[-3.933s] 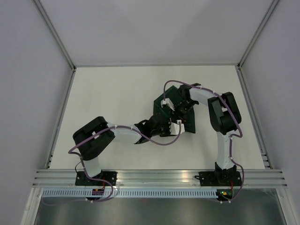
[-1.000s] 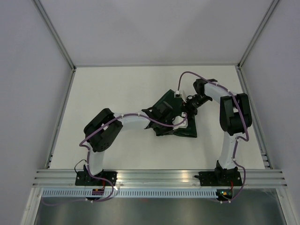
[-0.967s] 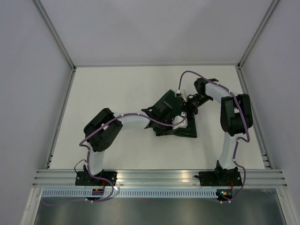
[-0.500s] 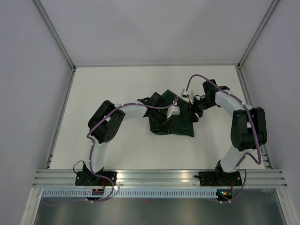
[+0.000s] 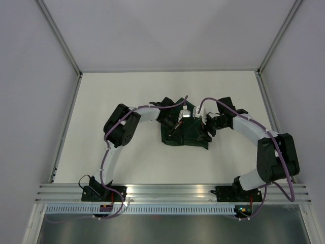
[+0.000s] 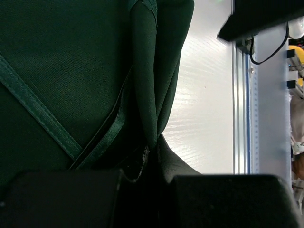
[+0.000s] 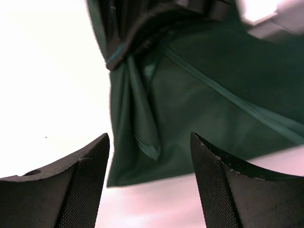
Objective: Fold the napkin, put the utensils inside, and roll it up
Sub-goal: Roll the napkin at the center of the board.
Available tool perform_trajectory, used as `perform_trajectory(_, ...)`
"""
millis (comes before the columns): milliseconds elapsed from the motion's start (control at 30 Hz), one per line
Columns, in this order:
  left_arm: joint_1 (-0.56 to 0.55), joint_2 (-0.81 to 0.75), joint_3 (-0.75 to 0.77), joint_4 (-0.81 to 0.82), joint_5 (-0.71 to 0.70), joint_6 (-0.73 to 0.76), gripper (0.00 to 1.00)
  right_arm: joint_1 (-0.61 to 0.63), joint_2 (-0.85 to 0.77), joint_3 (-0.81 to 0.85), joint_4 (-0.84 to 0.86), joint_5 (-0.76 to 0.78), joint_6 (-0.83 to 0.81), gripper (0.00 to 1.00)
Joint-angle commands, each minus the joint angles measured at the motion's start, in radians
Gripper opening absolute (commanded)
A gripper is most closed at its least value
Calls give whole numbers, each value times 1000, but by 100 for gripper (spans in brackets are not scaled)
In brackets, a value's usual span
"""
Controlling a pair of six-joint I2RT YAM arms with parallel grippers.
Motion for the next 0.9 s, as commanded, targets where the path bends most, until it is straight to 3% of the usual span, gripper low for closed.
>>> perform_trajectory(0,3,30,37,-40,61,0,2,71,-25,-44,129,0,-25,75)
perform_trajectory(133,1,33,43,-43,63,0,2,152,-2,-77,193,34,14,76)
perform_trajectory(700,1,38,43,-56,66,5,2,274,87,-115,321,181,72,76)
perform_trajectory(767,1,38,43,-57,64,6,2,275,102,-109,325,190,75,73)
perform_trajectory(867,1,38,44,-59,66,6,2,275,120,-98,312,193,80,60)
